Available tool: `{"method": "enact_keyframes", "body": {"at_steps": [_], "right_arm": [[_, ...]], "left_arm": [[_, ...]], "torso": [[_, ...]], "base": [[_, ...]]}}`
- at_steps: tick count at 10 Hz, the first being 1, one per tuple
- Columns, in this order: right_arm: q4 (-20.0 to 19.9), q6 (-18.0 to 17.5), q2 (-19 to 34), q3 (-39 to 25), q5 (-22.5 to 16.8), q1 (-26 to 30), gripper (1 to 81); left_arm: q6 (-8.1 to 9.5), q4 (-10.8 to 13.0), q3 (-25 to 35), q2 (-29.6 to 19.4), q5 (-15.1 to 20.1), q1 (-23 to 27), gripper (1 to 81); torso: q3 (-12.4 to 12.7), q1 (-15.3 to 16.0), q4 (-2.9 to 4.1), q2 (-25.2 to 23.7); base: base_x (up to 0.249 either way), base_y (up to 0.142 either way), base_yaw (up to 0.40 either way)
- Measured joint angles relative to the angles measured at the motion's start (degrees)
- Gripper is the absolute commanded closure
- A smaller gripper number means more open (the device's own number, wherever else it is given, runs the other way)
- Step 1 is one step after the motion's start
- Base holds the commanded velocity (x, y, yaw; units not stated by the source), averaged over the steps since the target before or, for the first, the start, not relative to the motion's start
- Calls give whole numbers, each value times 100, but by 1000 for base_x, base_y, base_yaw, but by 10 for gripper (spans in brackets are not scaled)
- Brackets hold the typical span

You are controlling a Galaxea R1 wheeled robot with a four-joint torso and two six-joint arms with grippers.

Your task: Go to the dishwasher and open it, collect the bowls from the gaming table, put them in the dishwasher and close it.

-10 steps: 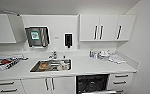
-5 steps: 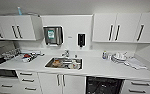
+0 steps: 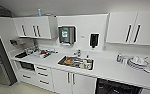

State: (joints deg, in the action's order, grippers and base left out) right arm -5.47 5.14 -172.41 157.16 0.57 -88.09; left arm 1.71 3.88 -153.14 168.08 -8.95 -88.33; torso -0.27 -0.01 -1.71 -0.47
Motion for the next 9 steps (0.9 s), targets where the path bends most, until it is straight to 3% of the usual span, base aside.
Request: {"method": "enact_keyframes", "body": {"at_steps": [3,6,9], "right_arm": [[-1,0,494,-1017,35,-20,10],[-4,-5,1040,-2072,90,-96,10],[-1,-2,1158,-2370,116,-132,10]], "left_arm": [[-4,0,674,-321,-89,-33,10],[-9,0,818,-452,-130,-96,10],[-9,0,873,-386,-177,-149,10]], "torso": [[0,0,0,0],[0,0,0,0],[0,0,0,0]], "base": [[0,0,375],[0,0,375],[0,0,375]]}}
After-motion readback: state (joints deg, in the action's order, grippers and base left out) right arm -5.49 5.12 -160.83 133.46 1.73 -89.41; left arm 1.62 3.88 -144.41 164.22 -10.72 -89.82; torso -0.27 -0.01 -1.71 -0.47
